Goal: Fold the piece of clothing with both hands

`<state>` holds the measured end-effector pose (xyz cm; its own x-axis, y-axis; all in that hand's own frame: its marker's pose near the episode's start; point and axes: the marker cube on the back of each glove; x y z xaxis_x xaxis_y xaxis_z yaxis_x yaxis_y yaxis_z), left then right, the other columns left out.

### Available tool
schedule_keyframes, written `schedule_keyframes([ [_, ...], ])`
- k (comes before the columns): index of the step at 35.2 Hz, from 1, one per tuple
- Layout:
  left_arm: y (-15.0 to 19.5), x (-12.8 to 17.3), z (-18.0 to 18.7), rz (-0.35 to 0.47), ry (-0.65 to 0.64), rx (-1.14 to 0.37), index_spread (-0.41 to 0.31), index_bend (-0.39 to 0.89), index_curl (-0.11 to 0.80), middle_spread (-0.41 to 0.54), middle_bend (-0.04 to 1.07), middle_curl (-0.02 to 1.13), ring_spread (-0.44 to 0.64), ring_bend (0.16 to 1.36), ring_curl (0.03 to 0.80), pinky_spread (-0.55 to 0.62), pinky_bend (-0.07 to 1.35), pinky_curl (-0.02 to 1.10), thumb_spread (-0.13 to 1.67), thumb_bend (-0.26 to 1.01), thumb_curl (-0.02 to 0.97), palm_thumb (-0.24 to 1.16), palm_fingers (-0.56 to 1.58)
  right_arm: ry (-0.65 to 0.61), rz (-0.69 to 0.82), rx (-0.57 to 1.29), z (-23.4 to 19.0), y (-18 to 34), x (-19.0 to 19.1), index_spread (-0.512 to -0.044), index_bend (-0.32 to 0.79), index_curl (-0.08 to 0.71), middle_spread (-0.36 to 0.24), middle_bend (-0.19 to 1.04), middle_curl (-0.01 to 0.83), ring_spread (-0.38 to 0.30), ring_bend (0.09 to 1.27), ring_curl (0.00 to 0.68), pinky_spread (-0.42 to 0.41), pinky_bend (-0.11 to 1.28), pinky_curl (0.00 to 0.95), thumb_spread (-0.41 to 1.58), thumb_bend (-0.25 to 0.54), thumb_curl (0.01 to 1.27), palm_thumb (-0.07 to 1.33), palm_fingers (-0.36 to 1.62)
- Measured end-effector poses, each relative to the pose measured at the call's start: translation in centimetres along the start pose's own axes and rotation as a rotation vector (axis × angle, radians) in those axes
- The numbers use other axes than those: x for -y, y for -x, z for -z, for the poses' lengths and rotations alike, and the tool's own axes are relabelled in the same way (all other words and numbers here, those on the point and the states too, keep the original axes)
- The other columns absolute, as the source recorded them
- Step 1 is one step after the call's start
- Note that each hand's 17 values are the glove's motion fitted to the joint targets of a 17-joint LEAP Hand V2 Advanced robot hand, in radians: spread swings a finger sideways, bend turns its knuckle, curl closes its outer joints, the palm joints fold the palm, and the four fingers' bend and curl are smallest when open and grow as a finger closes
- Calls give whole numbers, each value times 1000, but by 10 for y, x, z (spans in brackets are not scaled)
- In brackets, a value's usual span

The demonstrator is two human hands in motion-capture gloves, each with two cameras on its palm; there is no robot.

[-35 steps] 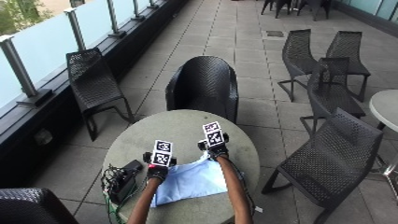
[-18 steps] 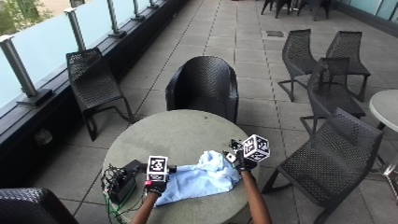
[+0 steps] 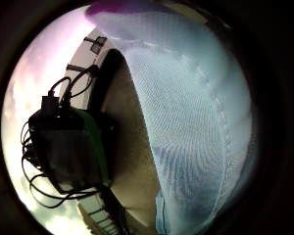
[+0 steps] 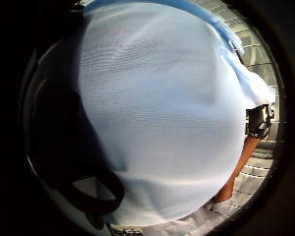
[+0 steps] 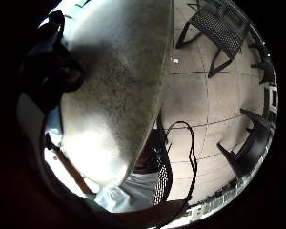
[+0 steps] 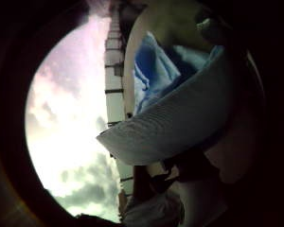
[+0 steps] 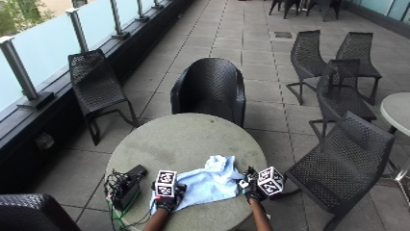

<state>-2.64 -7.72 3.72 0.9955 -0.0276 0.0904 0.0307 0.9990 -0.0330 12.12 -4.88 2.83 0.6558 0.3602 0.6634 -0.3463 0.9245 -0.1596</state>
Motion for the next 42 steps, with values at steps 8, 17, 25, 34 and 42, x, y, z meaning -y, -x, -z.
schedule_keyframes([
  [8,4,1,4,30,-64,-30,-102,140,335,4,130,341,121,494,359,192,395,456,1545,-28,159,268,368,-215,-45,-69,1,0,18,-314,269,280,-112,126,321,-151,633,368,-137,648,378,1042,99,341,812,1094],
  [17,9,7,-5,12,56,-95,-85,152,336,46,155,321,184,516,348,262,398,441,1598,-7,129,168,352,-334,59,71,21,14,29,-280,253,367,-152,149,332,-217,635,398,-245,613,389,1032,162,408,1010,1197],
  [25,32,32,5,-8,31,-273,-54,-3,256,67,201,339,196,602,365,252,499,459,1579,19,149,204,299,-367,79,175,6,49,54,-283,163,378,-182,175,348,-250,658,405,-284,584,379,936,132,457,1068,1225],
  [34,80,10,90,96,-210,-380,-67,95,225,44,217,355,149,642,361,165,537,456,1579,47,175,256,407,-179,464,24,-93,179,0,-288,148,382,-197,173,363,-258,655,408,-302,584,376,812,69,515,1083,1225],
  [42,105,-4,84,188,-240,-381,-90,112,231,15,204,369,105,634,358,94,534,453,1589,91,199,331,469,-156,735,-284,-194,222,-51,-293,151,386,-209,173,372,-255,651,410,-313,580,375,750,29,560,1103,1218],
])
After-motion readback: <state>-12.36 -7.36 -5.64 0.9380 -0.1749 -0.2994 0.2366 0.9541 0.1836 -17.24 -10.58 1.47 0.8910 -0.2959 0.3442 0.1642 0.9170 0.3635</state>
